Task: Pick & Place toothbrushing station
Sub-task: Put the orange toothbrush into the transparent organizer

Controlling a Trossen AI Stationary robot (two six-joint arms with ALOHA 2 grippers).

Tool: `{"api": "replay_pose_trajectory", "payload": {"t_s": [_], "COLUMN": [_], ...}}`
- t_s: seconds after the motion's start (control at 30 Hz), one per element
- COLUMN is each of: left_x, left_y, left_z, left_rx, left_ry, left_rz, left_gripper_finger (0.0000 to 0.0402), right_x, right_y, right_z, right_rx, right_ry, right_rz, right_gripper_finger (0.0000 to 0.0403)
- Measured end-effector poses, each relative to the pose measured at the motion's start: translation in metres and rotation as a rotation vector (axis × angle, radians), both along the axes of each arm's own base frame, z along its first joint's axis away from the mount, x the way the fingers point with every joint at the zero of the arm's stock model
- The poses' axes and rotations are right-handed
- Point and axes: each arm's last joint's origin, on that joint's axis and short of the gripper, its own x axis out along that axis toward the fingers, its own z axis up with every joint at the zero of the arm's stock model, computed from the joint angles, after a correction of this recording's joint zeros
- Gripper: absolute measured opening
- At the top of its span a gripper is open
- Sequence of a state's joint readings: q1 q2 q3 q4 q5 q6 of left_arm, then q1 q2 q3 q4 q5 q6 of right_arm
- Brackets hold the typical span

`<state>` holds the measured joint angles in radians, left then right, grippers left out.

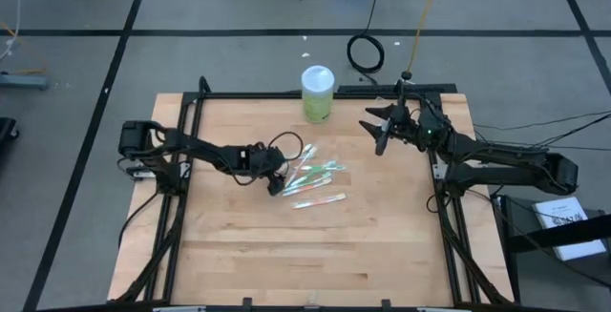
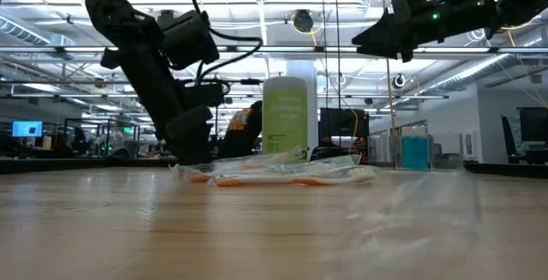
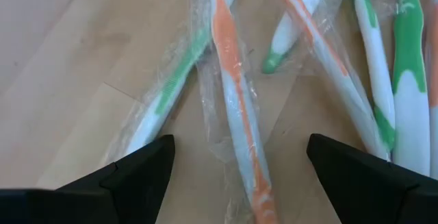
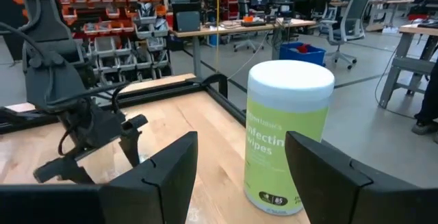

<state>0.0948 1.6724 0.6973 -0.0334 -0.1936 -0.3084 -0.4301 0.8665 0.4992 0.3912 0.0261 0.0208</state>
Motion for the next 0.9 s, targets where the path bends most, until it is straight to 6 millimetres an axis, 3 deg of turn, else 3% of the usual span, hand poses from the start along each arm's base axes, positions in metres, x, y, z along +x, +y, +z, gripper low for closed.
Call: {"api": "replay_pose_trajectory", "payload": {"t_s": [0.27,0.6,0.9], "left_x": [-0.0001,-0.0002,0.0009], "left_y": [-0.0002,-0.0054,-0.0057], "left_z": [-0.0045,-0.0059,-0.0008], "left_rx": [-0.028,-0.053,-0.044], "left_ry": [0.009,0.011,-0.014], "left_rz": [0.031,0.031,-0.006], "left_gripper_finger": [0.0332,0.0179,0.0086], "right_x": [0.0003,0.0003,0.0003], "right_y": [-0.0002,-0.0002,-0.0002], "right_z": [-0.0004,-0.0004,-0.0005], "right_rx": [0.005,0.004,0.003], "right_ry": [-0.001,0.000,0.002], "right_rz": [-0.002,-0.003,-0.003], "right_gripper_finger": [0.0212,0.0212,0.0212]}}
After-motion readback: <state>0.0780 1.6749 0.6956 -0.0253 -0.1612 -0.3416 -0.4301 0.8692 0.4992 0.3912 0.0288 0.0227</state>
